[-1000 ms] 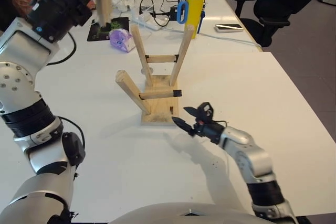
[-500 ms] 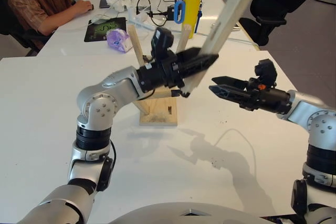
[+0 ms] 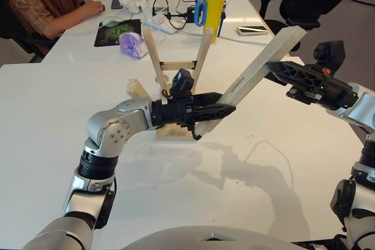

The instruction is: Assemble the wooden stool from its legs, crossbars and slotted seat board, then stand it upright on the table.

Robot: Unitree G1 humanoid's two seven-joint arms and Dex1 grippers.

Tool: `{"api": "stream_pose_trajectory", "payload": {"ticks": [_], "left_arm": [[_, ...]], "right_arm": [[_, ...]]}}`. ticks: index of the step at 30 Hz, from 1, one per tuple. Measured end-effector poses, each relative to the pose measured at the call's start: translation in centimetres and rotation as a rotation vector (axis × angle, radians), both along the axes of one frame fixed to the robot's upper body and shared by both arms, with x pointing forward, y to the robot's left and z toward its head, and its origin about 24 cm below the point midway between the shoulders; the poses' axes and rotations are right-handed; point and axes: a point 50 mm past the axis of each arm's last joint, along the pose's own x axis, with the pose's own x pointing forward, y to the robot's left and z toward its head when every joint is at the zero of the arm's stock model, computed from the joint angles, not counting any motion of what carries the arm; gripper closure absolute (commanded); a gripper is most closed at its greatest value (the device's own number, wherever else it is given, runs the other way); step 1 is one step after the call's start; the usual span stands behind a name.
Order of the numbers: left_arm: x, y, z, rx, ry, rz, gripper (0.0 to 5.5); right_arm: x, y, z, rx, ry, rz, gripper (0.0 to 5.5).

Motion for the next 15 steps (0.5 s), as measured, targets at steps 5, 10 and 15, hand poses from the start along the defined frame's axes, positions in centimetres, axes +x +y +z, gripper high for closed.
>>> {"api": "stream_pose_trajectory", "payload": {"ticks": [5, 10, 15], "left_arm": [[-0.41, 0.17, -0.03, 0.014, 0.022, -0.035, 3.44], [-0.38, 0.36, 0.03, 0.018, 0.021, -0.03, 3.44], [-0.4, 0.38, -0.01, 0.021, 0.024, -0.032, 3.44]], "right_arm": [[-0.19, 0.06, 0.34, 0.003, -0.003, 0.036, 1.73], [-0.34, 0.19, 0.38, 0.002, -0.01, 0.073, 2.49], [-0.49, 0.38, 0.39, 0.002, -0.024, 0.099, 3.29]]}}
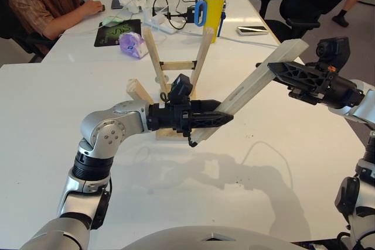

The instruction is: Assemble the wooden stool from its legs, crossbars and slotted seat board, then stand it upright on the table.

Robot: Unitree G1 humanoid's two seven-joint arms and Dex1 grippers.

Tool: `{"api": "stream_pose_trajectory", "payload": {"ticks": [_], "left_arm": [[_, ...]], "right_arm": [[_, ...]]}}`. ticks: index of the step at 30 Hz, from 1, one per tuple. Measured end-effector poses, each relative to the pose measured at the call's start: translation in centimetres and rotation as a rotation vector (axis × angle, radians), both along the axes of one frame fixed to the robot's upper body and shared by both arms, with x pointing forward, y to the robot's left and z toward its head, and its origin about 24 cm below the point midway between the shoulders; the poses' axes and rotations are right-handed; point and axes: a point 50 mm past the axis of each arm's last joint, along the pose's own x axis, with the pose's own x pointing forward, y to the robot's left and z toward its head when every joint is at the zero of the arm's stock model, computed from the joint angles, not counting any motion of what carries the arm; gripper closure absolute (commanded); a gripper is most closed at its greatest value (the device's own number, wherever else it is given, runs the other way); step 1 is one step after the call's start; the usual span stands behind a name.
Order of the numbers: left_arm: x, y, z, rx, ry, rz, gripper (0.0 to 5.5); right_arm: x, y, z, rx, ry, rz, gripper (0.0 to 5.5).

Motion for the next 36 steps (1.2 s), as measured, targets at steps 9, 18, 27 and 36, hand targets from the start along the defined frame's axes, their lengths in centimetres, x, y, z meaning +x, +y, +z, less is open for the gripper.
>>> {"api": "stream_pose_trajectory", "payload": {"ticks": [9, 18, 27, 36], "left_arm": [[-0.1, -0.2, 0.2, -0.004, -0.094, 0.025, 2.73], [-0.1, 0.2, 0.4, -0.093, -0.045, 0.073, 1.54], [-1.6, 4.2, 0.1, -0.173, 0.063, 0.227, 1.19], [-3.4, 6.2, -7.9, 0.351, -0.052, 0.368, 1.19]], "right_arm": [[0.0, 0.0, 0.0, 0.006, -0.047, -0.012, 3.4], [0.2, -0.6, -1.3, 0.012, -0.053, -0.055, 3.4], [0.6, -2.0, -3.8, -0.126, -0.054, -0.183, 3.4], [3.1, -0.6, -6.0, -0.264, -0.231, -0.249, 3.4]]}}
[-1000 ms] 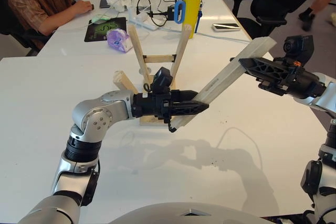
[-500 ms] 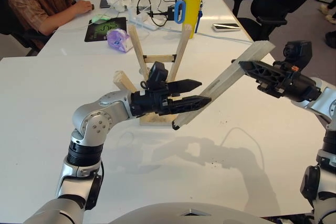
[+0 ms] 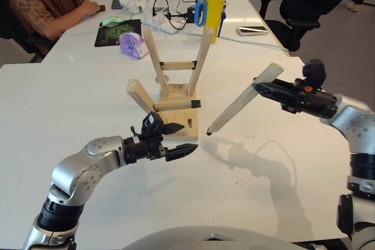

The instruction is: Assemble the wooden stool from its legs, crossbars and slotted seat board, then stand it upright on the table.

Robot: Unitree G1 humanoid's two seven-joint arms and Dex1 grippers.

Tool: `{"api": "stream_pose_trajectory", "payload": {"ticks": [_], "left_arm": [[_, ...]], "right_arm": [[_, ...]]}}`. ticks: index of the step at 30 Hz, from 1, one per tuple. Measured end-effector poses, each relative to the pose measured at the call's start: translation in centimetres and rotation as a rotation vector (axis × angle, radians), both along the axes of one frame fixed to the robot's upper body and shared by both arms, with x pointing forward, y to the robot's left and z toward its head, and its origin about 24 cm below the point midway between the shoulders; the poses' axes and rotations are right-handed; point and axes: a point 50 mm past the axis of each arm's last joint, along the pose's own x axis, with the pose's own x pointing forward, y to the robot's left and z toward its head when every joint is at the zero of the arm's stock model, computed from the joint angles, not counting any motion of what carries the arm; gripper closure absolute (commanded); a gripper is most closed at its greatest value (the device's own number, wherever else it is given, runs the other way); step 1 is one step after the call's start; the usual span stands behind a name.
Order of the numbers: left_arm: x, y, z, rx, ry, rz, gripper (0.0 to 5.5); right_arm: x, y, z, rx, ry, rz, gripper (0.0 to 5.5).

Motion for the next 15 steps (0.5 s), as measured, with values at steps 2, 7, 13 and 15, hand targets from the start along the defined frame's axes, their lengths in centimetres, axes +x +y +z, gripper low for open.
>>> {"api": "stream_pose_trajectory", "payload": {"ticks": [2, 7, 13, 15], "left_arm": [[0.5, 0.3, -0.7, 0.036, -0.027, 0.011, 1.19], [1.7, 0.0, -2.8, 0.145, -0.082, 0.004, 1.19], [2.2, -0.3, -4.9, 0.223, -0.089, -0.033, 1.19], [2.6, -0.4, -5.0, 0.254, -0.111, -0.061, 1.19]], "right_arm": [[0.6, 0.3, -0.2, 0.014, -0.022, 0.018, 3.4], [1.5, 0.9, 0.1, 0.036, -0.086, 0.067, 3.4], [2.6, 2.2, 1.0, 0.05, -0.161, 0.119, 3.4], [3.0, 3.0, 0.6, 0.044, -0.162, 0.146, 3.4]]}}
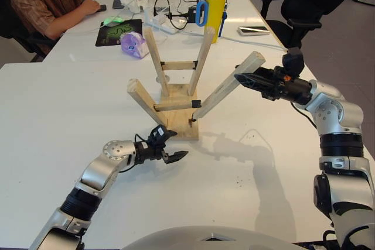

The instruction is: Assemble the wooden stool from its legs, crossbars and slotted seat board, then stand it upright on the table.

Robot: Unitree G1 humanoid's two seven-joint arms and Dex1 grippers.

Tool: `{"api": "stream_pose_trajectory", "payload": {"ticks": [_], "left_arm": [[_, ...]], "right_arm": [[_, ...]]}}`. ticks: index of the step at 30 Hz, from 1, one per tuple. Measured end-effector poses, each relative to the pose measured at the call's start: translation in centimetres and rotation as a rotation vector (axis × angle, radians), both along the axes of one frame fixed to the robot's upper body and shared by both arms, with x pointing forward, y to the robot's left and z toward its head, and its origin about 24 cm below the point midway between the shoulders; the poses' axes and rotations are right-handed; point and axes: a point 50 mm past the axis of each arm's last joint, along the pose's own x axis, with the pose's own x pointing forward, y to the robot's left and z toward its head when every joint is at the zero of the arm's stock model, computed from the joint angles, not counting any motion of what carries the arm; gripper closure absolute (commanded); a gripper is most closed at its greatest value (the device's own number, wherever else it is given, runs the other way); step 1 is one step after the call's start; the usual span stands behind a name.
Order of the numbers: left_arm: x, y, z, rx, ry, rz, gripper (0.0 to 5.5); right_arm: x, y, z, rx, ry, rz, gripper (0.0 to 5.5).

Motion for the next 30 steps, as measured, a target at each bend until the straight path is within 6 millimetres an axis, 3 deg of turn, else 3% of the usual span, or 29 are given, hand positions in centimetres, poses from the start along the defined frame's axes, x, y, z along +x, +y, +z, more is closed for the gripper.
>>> {"api": "stream_pose_trajectory", "payload": {"ticks": [6, 17, 30], "left_arm": [[0.3, -0.1, 0.0, 0.027, -0.003, -0.048, 1.19], [0.3, 0.0, -0.1, 0.038, 0.002, -0.06, 1.19], [0.3, -0.6, -0.4, 0.024, 0.0, -0.048, 1.19]], "right_arm": [[0.6, 1.1, -2.0, -0.074, 0.0, 0.033, 3.41], [1.8, 2.6, -0.4, -0.268, -0.163, 0.152, 3.44], [0.2, 5.1, 0.1, -0.377, -0.269, 0.235, 3.46]]}}
